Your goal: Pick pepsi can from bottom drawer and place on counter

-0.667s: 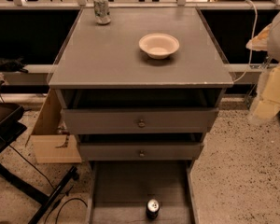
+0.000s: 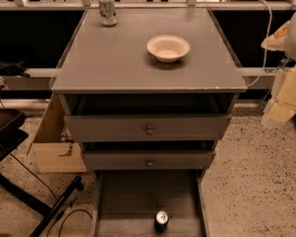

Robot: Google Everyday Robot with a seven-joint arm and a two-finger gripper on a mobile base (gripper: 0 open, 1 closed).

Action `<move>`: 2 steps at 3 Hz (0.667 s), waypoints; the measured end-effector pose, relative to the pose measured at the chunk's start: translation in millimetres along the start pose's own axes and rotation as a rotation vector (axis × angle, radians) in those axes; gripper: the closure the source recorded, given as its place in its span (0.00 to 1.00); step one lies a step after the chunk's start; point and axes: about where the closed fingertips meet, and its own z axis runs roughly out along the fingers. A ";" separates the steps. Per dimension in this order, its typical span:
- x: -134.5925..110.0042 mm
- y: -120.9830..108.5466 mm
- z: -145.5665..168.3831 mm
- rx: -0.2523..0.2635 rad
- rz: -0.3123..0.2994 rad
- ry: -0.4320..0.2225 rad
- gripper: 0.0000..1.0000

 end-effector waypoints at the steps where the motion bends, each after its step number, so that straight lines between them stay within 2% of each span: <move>1: 4.2 9.9 38.8 -0.053 -0.011 -0.088 0.00; 2: 21.1 44.7 125.4 -0.156 0.019 -0.269 0.00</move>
Offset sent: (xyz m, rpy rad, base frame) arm 0.0145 0.0299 -0.2509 0.6443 0.0168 0.0853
